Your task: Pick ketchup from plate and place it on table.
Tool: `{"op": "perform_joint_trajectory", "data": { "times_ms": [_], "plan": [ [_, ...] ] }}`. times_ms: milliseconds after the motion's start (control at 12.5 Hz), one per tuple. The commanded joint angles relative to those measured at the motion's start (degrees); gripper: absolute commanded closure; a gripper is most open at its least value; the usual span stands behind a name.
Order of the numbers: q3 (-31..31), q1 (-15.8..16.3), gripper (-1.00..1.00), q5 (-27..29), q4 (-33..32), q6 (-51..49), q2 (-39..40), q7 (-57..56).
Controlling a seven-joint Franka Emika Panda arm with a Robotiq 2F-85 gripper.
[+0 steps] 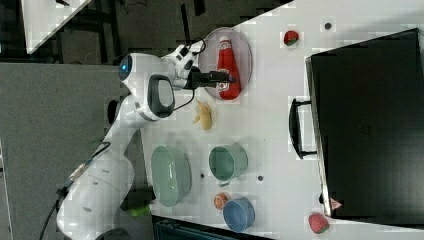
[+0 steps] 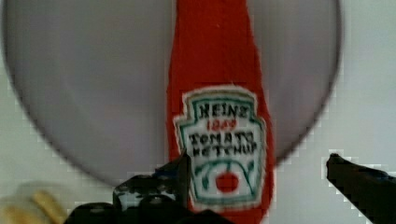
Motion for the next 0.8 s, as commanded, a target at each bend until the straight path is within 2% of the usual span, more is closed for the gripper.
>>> {"op": "perform_joint_trajectory", "data": {
  "times_ms": [80, 320, 560, 640, 800],
  "plan": [
    [0.4, 1.7, -1.0, -0.2, 5.3, 1.7, 3.6, -3.1],
    [0.2, 1.8, -1.0, -2.3, 9.5, 2.3, 7.8, -3.1],
    [0.3, 1.8, -1.0, -2.8, 10.5, 3.8, 10.1, -3.1],
    [0.3, 1.8, -0.93, -2.8, 10.6, 4.2, 10.6, -3.1],
    [0.4, 1.9, -0.43, -2.8, 10.8, 5.2, 10.7, -3.1]
  ]
}}
